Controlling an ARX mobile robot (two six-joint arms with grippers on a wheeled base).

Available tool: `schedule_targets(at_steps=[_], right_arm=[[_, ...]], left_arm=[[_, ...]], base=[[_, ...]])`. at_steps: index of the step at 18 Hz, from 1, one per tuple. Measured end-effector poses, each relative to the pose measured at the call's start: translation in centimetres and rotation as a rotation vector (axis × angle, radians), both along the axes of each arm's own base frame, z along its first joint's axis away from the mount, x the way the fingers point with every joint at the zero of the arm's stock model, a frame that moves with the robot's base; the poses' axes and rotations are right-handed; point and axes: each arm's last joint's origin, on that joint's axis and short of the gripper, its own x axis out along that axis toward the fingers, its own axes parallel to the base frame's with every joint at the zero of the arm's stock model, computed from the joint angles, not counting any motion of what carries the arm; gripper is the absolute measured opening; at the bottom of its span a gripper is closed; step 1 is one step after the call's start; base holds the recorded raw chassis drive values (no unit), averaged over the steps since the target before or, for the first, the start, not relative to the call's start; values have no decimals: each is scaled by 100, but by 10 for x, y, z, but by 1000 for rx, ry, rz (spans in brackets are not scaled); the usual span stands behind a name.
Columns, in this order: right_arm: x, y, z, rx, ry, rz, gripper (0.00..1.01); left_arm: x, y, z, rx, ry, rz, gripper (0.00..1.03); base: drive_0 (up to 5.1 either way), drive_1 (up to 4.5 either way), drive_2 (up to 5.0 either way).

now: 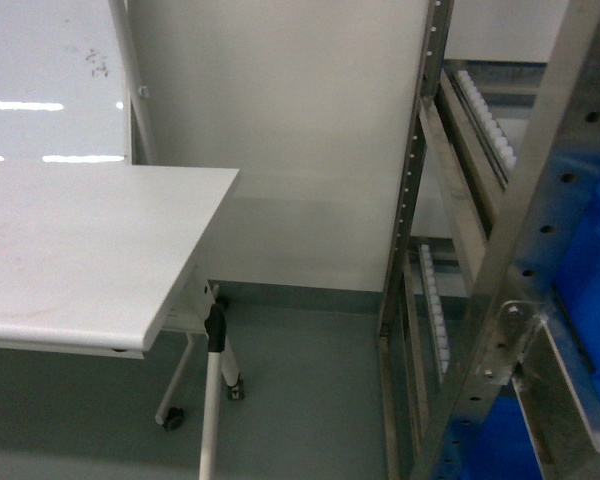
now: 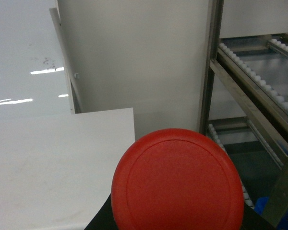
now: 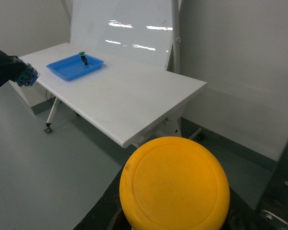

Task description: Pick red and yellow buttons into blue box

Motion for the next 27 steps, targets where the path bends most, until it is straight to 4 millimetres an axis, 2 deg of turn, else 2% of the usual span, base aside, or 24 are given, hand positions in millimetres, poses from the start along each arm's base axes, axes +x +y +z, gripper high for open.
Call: schedule_targets(at_steps=[27], right_arm=[[-1, 0, 0, 0, -2, -2, 29]], left_arm=[[0, 0, 0, 0, -1, -1, 24]], base=[[495, -256, -210]])
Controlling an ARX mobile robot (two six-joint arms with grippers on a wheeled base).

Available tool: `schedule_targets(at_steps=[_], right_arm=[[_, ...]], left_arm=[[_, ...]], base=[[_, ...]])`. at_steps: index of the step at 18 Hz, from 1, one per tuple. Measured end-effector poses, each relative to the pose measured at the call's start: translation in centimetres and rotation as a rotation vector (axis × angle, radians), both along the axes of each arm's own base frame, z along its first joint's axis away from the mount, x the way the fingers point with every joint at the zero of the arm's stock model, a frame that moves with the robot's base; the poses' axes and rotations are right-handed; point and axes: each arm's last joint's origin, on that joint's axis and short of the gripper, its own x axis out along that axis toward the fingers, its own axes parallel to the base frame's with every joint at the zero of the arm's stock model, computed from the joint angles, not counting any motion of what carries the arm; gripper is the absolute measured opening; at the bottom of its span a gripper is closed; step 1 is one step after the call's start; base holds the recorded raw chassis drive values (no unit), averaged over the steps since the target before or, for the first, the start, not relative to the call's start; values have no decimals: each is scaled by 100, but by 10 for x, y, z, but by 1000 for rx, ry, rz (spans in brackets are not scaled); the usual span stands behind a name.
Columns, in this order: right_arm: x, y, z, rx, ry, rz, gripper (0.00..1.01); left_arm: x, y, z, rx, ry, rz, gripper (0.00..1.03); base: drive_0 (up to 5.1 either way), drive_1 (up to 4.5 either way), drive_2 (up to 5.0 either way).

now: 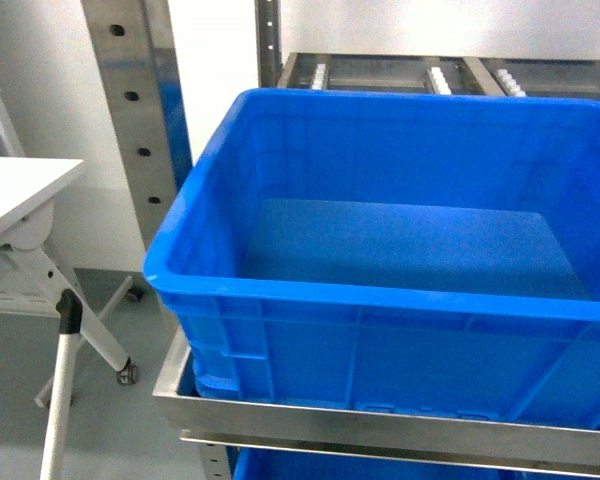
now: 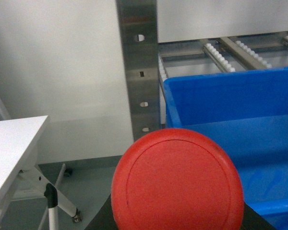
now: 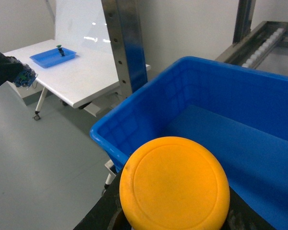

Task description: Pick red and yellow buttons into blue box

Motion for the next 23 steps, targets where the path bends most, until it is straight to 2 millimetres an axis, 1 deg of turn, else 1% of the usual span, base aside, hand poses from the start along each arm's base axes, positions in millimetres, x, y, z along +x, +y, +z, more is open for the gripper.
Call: schedule_targets(at_steps=[16, 23], right_arm=[[0, 0, 0, 0, -2, 0, 29], [0, 0, 0, 0, -2, 0, 29]], left_arm=[[0, 0, 0, 1, 2, 0, 24], [0, 0, 0, 0, 1, 0, 24]], base=[[501, -234, -234], [497, -329, -133]])
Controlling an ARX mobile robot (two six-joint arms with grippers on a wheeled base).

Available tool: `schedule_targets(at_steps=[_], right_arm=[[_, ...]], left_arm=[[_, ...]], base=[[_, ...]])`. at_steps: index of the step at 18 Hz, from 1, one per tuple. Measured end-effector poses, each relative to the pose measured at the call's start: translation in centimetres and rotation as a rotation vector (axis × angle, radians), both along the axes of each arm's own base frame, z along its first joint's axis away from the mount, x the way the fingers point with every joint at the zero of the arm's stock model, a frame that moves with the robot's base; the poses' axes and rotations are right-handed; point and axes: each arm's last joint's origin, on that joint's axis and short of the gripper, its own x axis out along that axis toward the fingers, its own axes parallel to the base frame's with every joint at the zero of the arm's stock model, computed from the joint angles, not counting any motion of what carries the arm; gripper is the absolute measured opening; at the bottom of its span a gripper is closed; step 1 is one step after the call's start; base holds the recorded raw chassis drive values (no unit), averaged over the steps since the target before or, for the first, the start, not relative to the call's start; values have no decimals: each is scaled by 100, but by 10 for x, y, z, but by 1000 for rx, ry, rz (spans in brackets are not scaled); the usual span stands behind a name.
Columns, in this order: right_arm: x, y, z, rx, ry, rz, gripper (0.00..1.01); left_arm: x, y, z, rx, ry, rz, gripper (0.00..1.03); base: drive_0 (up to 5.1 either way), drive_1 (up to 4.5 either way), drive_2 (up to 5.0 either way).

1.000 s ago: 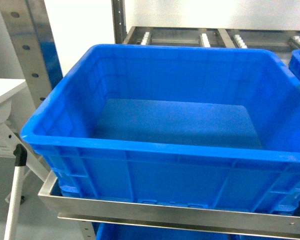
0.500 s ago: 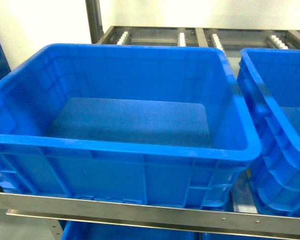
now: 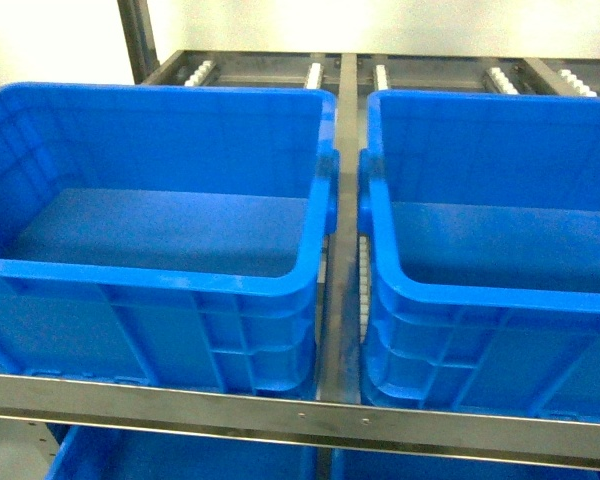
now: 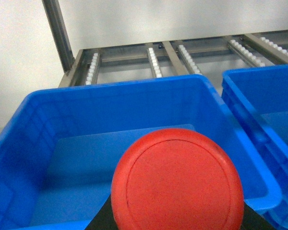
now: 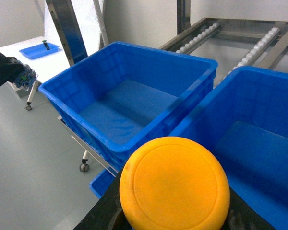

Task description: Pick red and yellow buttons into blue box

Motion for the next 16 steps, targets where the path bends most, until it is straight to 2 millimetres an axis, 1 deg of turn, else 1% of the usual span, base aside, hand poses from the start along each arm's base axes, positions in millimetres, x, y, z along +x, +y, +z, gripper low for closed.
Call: schedule_targets(at_steps=[8, 14, 16], right_arm=[[0, 0, 0, 0, 1, 0, 29], [0, 0, 0, 0, 1, -1, 29], [0, 0, 0, 0, -2, 0, 29]], left_arm=[[0, 0, 0, 0, 0, 0, 24], [0, 0, 0, 0, 1, -3, 24], [0, 0, 0, -1, -2, -3, 24]], base=[[489, -344, -123], [11, 11, 11], [8, 181, -165]])
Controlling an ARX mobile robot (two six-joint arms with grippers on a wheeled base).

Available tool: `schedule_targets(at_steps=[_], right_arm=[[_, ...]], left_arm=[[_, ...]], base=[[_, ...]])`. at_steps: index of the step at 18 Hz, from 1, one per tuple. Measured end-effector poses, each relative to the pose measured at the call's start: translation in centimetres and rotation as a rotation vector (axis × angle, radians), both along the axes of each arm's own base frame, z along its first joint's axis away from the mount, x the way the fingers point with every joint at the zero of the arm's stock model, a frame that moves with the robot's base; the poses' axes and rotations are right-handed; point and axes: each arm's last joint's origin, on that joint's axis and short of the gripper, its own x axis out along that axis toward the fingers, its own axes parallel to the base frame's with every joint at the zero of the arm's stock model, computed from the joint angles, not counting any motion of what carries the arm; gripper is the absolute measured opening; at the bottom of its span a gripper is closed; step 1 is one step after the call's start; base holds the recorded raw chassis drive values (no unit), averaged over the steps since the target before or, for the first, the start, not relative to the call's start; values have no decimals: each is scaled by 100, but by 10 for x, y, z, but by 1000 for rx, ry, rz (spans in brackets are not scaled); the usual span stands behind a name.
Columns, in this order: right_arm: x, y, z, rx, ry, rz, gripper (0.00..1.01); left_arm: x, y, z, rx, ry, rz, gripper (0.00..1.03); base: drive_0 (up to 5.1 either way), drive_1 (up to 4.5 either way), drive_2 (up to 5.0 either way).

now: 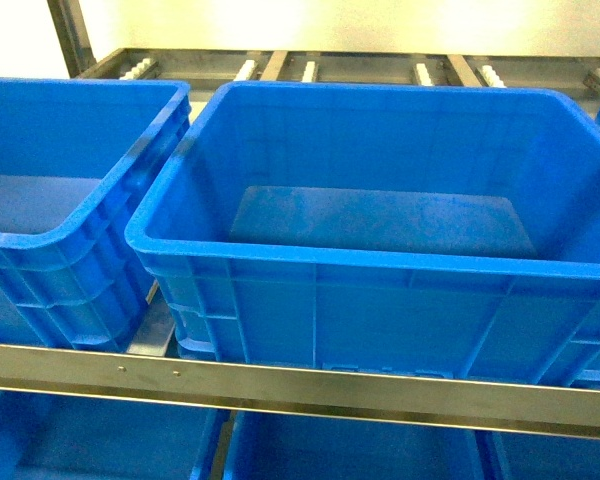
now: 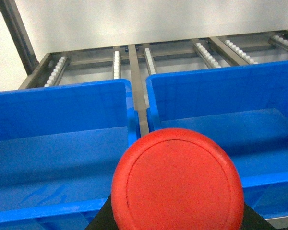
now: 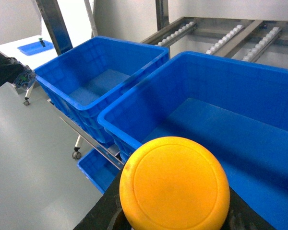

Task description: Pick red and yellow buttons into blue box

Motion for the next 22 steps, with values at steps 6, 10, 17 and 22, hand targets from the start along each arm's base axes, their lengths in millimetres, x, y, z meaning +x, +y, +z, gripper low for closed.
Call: schedule_targets(at_steps=[6, 10, 17, 22], right_arm=[[0, 0, 0, 0, 2, 0, 29], [0, 0, -1, 0, 4, 0, 29], [81, 51, 2, -36, -152, 169, 29], [152, 46, -20, -203, -233, 84, 29]], left_arm=[[0, 0, 0, 1, 2, 0, 24], [0, 0, -1, 1, 5, 0, 24], [0, 0, -1, 1, 5, 0, 24], [0, 0, -1, 1, 4, 0, 24]], base=[[13, 229, -203], [9, 60, -42], [0, 0, 0], [0, 0, 0]])
